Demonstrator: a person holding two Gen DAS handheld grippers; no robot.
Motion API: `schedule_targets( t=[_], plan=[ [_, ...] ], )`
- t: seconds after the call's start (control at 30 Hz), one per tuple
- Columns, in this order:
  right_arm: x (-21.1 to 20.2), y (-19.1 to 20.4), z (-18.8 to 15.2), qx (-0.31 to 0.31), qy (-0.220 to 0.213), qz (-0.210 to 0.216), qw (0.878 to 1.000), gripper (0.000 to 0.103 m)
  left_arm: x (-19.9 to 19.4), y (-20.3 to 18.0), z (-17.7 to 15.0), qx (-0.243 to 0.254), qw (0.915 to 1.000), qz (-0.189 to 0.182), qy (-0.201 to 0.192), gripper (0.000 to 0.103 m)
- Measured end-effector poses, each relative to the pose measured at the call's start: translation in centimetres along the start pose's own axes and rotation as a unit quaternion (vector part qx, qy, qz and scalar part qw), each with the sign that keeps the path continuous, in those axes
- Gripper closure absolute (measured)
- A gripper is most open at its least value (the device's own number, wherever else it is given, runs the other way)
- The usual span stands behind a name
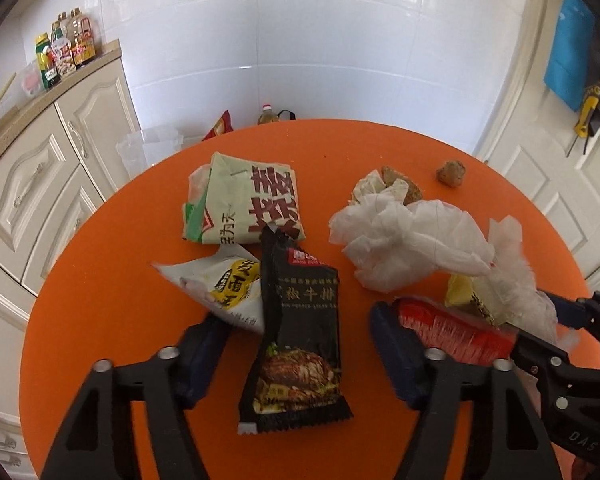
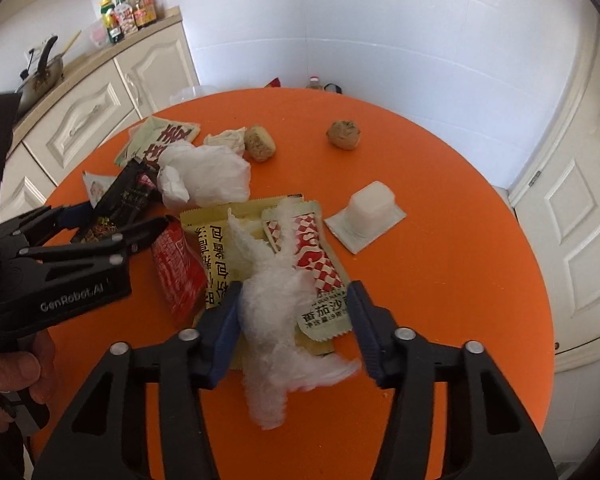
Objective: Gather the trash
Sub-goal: 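Grasp the black snack wrapper with the left tool while the right tool grasps white tissue, then carry the black wrapper and tissue with both tools to the bin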
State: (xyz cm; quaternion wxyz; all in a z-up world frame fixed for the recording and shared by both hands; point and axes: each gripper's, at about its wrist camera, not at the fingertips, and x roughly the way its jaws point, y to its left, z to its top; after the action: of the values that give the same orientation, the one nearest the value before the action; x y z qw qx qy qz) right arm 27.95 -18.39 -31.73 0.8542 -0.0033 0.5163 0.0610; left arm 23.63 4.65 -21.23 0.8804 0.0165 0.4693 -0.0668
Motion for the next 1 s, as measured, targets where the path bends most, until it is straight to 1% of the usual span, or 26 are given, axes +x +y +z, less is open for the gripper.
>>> schedule_targets(
  t=[0.03, 0.07, 0.1, 0.13, 0.17, 0.27, 0.43, 0.47, 0.53, 0.6, 0.7, 0.77, 0.8, 0.87, 0.9, 1.0],
  plan=[
    [-0.1, 0.2, 0.0, -0.004, -0.003, -0.003, 1.000, 0.061, 0.2, 0.0, 0.4, 0.001, 1.0000, 0.002, -0.002, 0.060],
    [-0.3, 0.3, -0.1, -0.003, -0.004, -0.001, 1.000, 0.072, 0.4, 0.1, 0.5, -0.002, 1.0000, -0.007, -0.003, 0.070],
    [-0.4, 0.3, -0.2, 0.000, -0.006, 0.004, 1.000, 0.079, 0.5, 0.3, 0.7, -0.004, 0.9999, -0.011, -0.003, 0.074],
    [-0.5, 0.3, -0.3, 0.003, -0.007, 0.006, 1.000, 0.080, 0.8, 0.5, 1.0, -0.006, 0.9998, -0.018, -0.004, 0.080],
    [-0.7, 0.3, -0.5, 0.004, -0.008, 0.004, 1.000, 0.080, 1.0, 0.8, 1.1, -0.009, 0.9997, -0.020, -0.005, 0.081],
    [-1.3, -0.2, -1.1, 0.021, -0.014, 0.015, 1.000, 0.081, 1.4, 1.3, 1.4, -0.017, 0.9991, -0.038, -0.006, 0.084],
    [-3.3, -1.1, -2.2, 0.043, -0.029, 0.023, 0.998, 0.081, 1.5, 2.2, 1.7, -0.033, 0.9973, -0.065, -0.012, 0.085],
    [-3.6, -1.3, -2.4, 0.046, -0.031, 0.022, 0.998, 0.081, 0.7, 2.1, 0.9, -0.035, 0.9970, -0.067, -0.014, 0.085],
    [-4.3, -1.7, -2.8, 0.055, -0.036, 0.030, 0.997, 0.081, -0.1, 2.5, 0.3, -0.042, 0.9966, -0.069, -0.019, 0.085],
    [-4.9, -1.8, -3.2, 0.058, -0.038, 0.031, 0.997, 0.081, -0.5, 2.4, 0.5, -0.044, 0.9961, -0.072, -0.025, 0.085],
    [-5.8, -1.7, -3.9, 0.060, -0.042, 0.034, 0.997, 0.081, -1.9, 2.3, -0.2, -0.045, 0.9953, -0.079, -0.034, 0.085],
    [-6.6, -1.7, -4.4, 0.062, -0.047, 0.036, 0.996, 0.081, -2.3, 2.0, 0.2, -0.044, 0.9949, -0.081, -0.040, 0.085],
    [-7.0, -1.7, -4.6, 0.062, -0.050, 0.037, 0.996, 0.081, -3.3, 1.5, -0.7, -0.043, 0.9946, -0.084, -0.044, 0.085],
    [-8.0, -1.8, -5.0, 0.065, -0.057, 0.037, 0.996, 0.081, -4.3, 0.7, -1.2, -0.037, 0.9941, -0.088, -0.053, 0.085],
    [-8.5, -2.0, -5.2, 0.068, -0.060, 0.037, 0.995, 0.081, -5.4, 0.0, -1.9, -0.031, 0.9938, -0.089, -0.058, 0.085],
    [-9.9, -2.5, -6.0, 0.074, -0.071, 0.034, 0.994, 0.081, -7.2, -1.3, -2.6, -0.019, 0.9921, -0.101, -0.073, 0.085]
  ],
)
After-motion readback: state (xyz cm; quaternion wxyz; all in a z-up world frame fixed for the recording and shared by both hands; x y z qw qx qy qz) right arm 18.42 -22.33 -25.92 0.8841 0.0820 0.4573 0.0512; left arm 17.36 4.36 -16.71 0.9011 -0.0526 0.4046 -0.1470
